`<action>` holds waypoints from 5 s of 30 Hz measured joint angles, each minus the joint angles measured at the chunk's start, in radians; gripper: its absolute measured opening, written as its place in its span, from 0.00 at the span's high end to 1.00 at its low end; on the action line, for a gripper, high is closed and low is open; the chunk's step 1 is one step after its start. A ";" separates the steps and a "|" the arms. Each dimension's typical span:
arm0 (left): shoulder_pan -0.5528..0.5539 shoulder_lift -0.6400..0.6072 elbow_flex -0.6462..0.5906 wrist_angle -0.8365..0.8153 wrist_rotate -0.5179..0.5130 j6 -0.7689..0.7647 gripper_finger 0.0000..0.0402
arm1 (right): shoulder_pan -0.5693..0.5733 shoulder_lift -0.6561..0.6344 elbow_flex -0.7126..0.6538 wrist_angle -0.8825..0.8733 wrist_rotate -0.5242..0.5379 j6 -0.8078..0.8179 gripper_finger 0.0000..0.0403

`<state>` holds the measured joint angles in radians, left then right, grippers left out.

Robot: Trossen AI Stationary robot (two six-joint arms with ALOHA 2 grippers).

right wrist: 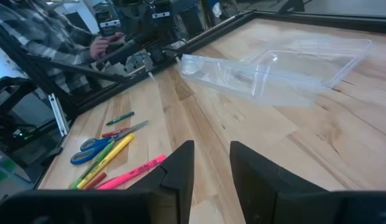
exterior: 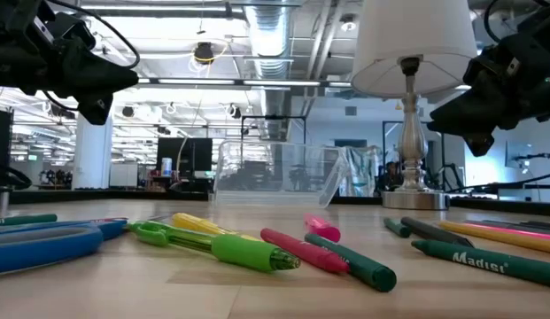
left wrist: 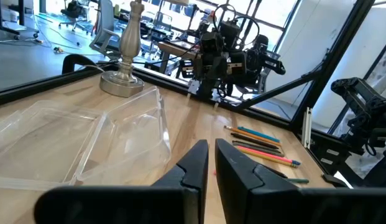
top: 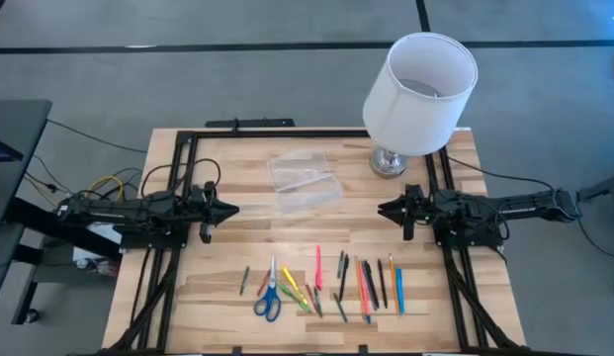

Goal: Pick & place school supplies into a supply box

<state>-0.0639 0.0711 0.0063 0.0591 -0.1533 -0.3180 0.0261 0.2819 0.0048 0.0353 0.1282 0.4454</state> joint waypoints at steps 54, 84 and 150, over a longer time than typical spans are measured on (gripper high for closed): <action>0.000 0.000 0.000 0.000 0.003 -0.134 0.94 | 0.000 0.000 0.000 0.000 0.000 0.000 0.76; 0.000 0.000 0.000 0.011 -0.073 -0.320 0.94 | 0.000 0.000 0.000 0.000 0.000 0.000 0.76; -0.137 0.237 0.000 0.132 -0.068 -0.529 0.94 | 0.497 0.714 0.721 -0.549 0.268 0.856 0.76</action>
<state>-0.2012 0.3080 0.0066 0.1916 -0.2214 -0.8472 0.5228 0.9954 0.7256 -0.5136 0.3965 1.3015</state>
